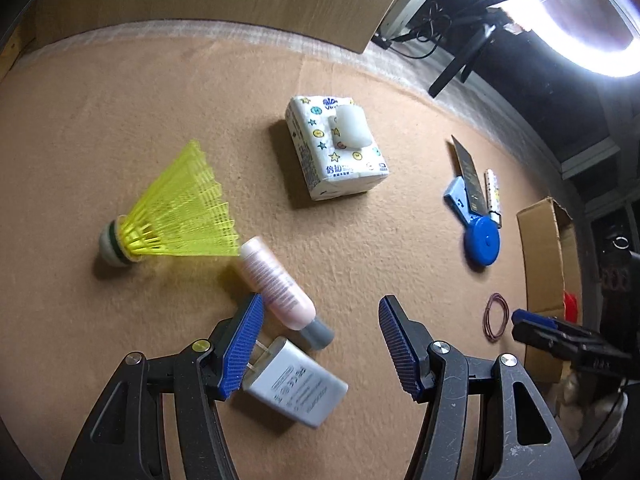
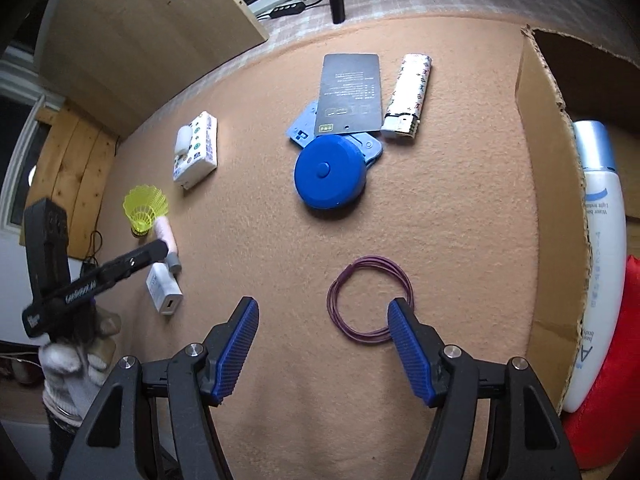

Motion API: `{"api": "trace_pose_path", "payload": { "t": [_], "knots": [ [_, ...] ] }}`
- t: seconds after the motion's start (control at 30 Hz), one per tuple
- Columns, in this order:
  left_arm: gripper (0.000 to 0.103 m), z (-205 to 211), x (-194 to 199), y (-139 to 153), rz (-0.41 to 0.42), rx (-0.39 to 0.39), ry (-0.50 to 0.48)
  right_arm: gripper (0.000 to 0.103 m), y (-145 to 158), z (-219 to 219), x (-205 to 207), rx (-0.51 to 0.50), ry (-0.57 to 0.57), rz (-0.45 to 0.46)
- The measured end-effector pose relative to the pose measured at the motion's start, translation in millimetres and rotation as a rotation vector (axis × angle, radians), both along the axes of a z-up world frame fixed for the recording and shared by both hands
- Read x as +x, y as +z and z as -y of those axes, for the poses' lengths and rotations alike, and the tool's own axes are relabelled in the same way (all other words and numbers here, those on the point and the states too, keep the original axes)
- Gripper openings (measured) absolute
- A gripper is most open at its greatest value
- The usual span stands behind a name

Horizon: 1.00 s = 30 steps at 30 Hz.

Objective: Organize objects
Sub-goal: 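Move the left tool to the pink lotion tube and grasp it upright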

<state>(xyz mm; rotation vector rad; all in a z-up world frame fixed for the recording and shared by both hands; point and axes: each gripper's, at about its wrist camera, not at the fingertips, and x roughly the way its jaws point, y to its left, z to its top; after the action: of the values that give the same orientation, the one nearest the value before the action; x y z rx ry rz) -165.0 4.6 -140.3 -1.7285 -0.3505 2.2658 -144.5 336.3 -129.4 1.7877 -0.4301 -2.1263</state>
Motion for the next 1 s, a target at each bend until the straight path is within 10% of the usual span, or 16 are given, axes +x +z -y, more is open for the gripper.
{"api": "trace_pose_path", "payload": {
  "t": [0.8, 1.0],
  "knots": [
    [0.026, -75.8, 9.9, -8.4, -0.057, -0.107, -0.170, 0.062, -16.7, 48.8, 6.8, 0.244, 0.124, -0.109],
    [0.021, -83.0, 23.3, -8.4, -0.066, -0.098, -0.195, 0.038, -18.6, 61.9, 19.0, 0.416, 0.221, -0.189]
  ]
}}
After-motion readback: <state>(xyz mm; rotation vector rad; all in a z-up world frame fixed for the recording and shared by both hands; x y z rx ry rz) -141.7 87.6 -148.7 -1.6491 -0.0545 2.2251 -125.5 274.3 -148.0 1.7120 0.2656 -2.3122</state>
